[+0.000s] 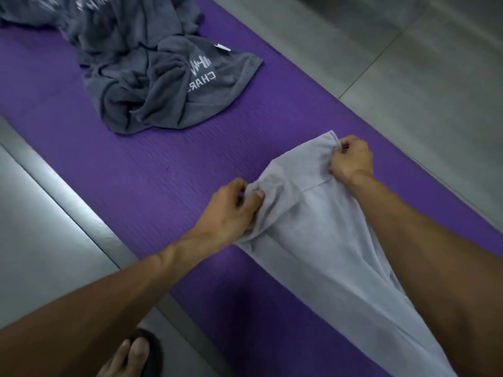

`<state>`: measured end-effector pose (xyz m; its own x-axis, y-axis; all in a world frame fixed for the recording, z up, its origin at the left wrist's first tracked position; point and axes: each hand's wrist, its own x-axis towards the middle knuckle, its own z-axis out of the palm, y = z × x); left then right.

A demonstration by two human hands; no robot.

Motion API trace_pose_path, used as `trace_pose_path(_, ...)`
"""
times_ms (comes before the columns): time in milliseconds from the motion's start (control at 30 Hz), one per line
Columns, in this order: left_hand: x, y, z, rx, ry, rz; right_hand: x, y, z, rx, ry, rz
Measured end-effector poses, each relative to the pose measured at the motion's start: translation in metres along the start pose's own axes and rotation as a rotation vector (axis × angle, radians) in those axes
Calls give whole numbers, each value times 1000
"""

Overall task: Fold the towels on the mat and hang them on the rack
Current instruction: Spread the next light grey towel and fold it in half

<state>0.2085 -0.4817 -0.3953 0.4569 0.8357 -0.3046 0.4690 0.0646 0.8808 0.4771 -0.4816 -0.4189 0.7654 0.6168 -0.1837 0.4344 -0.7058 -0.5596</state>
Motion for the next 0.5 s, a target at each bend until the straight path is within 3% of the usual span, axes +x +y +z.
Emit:
trace_pose_path(133, -14, -21, -59, 609, 154, -72, 28, -34, -15, 105, 182, -49)
trace_pose_path(267, -19, -59, -86, 772, 79, -240, 31, -58, 3, 43, -133, -117)
trace_pose_path(333, -23, -72, -84, 865, 142, -69, 7, -59, 20, -117, -228, -305)
trace_pose_path(400, -25, -77, -77, 974, 192, 128, -24, -54, 38, -271, -245, -611)
trace_pose_path(500, -22, -72, -68, 1093, 96, 276, -49, -50, 63, -569, -213, -1018)
